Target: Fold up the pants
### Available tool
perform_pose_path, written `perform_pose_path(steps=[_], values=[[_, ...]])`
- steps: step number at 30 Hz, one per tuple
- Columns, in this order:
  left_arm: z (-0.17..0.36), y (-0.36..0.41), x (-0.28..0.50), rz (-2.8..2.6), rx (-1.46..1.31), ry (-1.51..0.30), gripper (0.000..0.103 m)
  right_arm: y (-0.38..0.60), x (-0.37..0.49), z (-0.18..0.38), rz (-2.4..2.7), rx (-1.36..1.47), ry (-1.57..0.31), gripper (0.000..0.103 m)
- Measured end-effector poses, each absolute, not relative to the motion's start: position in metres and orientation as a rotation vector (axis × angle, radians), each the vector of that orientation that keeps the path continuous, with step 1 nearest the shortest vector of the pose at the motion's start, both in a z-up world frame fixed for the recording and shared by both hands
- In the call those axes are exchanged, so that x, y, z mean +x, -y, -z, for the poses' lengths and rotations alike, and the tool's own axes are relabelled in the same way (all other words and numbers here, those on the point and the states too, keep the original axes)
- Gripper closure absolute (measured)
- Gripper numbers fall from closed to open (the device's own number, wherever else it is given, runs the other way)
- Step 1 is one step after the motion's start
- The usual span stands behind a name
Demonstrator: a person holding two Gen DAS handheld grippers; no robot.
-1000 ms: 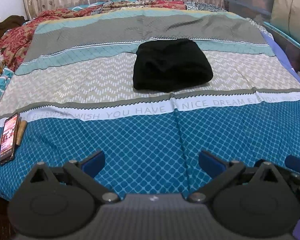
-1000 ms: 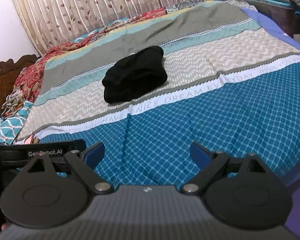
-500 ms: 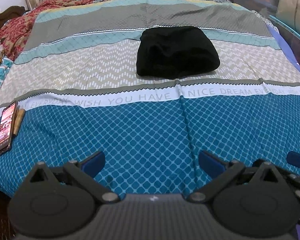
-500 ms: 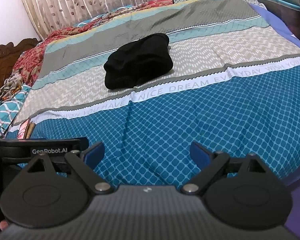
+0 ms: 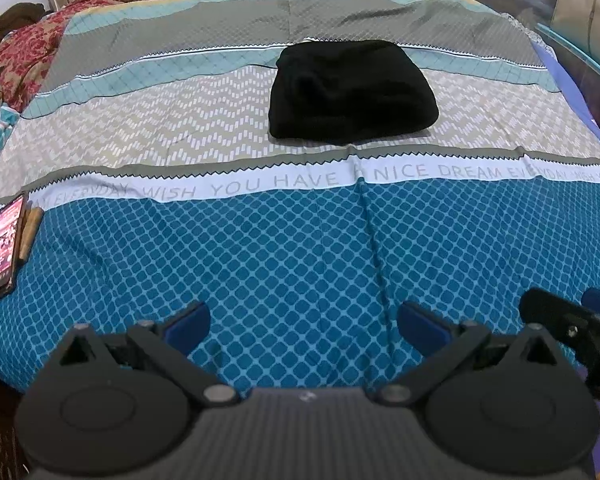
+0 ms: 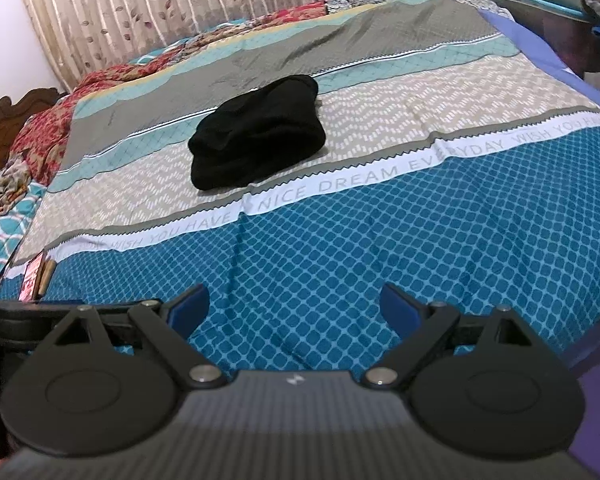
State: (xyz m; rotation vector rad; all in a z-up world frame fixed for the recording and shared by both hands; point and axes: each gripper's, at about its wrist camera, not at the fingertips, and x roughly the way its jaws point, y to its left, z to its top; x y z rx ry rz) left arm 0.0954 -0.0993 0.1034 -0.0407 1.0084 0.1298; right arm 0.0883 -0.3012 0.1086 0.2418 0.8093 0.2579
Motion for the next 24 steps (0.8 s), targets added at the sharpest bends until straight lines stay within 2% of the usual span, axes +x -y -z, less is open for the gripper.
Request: perform_pose_path(steps=[24], values=[[-0.1015,0.1018,0.0920,-0.099,-0.094,-1.052,0.000,0.2994,0.0856,-0.1082,-0.216,0.247,-0.803,0.009]])
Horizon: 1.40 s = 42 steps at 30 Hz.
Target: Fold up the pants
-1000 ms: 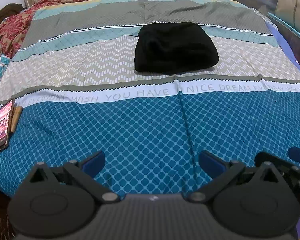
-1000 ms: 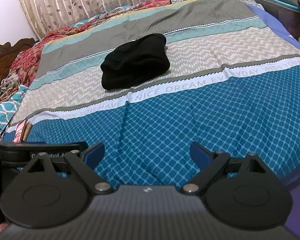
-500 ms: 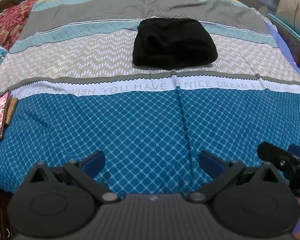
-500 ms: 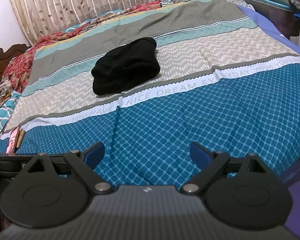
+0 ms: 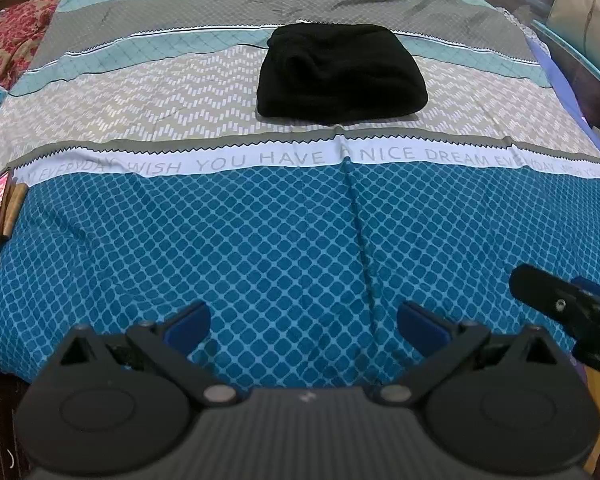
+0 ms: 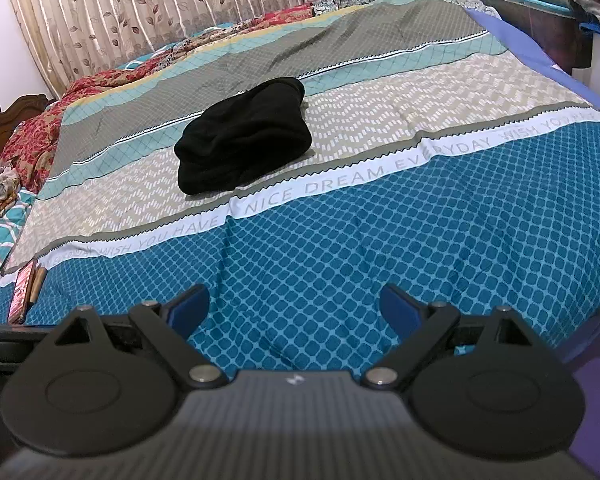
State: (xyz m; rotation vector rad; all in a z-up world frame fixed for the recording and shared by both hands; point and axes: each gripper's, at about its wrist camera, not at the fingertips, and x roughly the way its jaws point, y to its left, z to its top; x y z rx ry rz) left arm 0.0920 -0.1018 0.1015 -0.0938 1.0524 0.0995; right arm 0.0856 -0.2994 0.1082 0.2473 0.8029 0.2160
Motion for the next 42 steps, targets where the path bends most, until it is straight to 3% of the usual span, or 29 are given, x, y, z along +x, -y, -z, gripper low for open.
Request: perform_pose_path(steps=[42], values=[[-0.0928,0.1005,0.0939,-0.111,-0.084,-1.097,0.000,0.3032,0.0867,-0.1056,-0.216,0.258,-0.813,0.009]])
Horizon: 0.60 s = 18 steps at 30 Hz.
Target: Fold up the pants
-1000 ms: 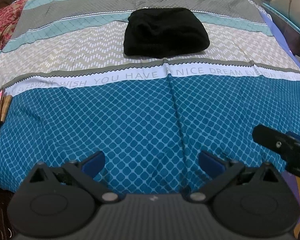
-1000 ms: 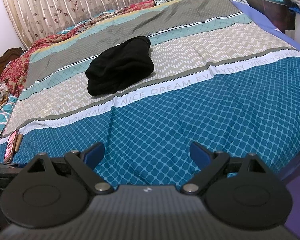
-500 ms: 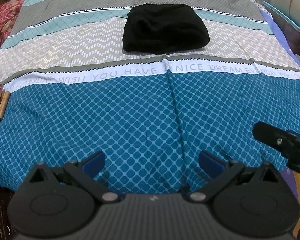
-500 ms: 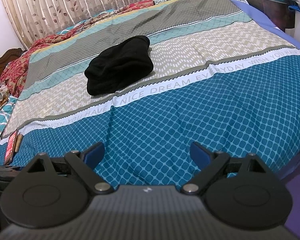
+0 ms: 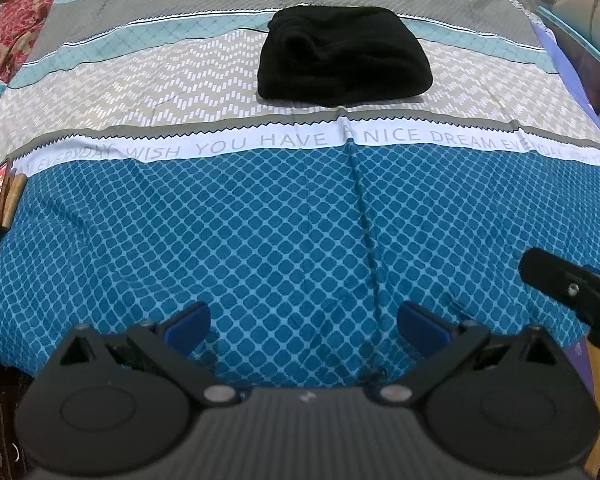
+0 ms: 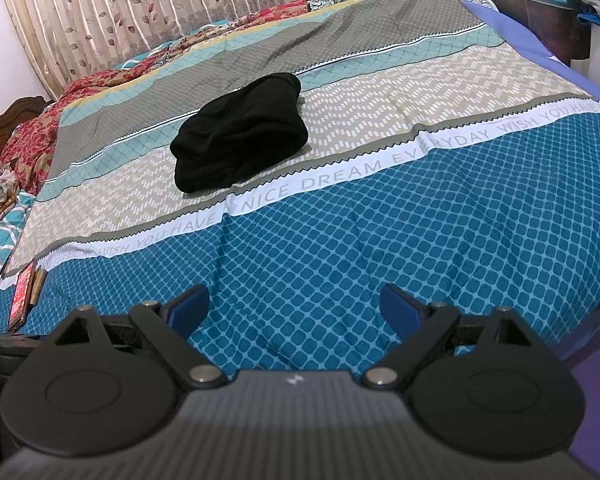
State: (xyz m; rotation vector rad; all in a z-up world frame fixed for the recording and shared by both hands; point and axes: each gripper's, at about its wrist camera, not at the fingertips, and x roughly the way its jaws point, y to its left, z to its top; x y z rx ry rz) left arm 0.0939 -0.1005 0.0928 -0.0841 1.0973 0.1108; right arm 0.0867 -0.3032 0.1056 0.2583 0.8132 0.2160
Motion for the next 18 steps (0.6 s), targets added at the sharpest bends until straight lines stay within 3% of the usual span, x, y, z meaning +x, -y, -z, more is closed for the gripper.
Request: perform_pose_path(steps=[18], values=[[-0.129,0.096,0.086,-0.252,0.026,-0.886,0.000,0.292,0.093,-0.143,-0.316,0.211,-0.797,0.009]])
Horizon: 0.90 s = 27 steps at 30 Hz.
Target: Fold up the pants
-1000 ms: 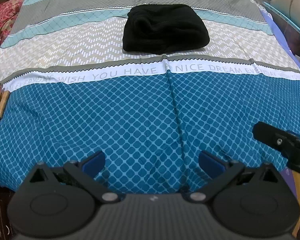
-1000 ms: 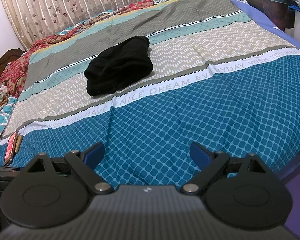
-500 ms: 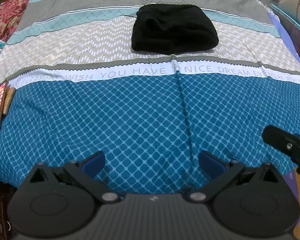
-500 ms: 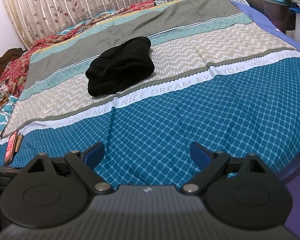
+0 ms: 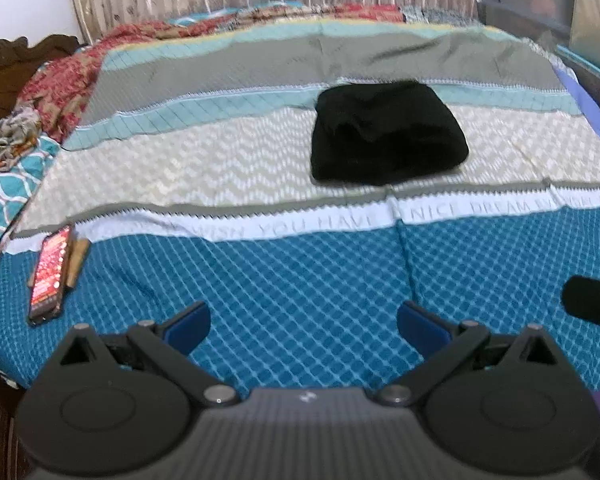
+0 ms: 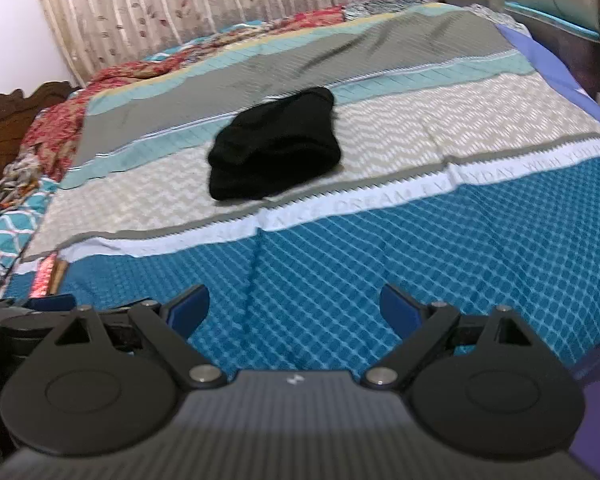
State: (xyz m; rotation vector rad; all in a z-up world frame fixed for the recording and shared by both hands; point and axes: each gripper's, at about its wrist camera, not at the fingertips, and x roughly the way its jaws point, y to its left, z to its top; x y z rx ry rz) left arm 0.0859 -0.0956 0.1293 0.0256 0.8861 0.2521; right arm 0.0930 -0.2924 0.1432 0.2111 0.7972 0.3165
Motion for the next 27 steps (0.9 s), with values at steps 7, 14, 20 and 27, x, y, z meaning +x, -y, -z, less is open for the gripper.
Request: perform_pose_path(steps=[7,14,20,27], values=[[-0.131,0.090,0.089,-0.246,0.023,-0.888,0.000,0.292,0.086,-0.158,-0.340,0.266,-0.750,0.009],[-0.130,0.091,0.084,-0.229,0.033,-0.889,0.000,0.289,0.087,-0.151,-0.331,0.288,-0.772,0.009],[-0.129,0.093,0.082,-0.200,0.037,-0.898,0.000,0.288,0.085,-0.148,-0.320,0.295,-0.784,0.009],[-0.133,0.095,0.078,-0.219,0.065,-0.868,0.000,0.287,0.080,-0.150,-0.325,0.280,-0.771,0.007]])
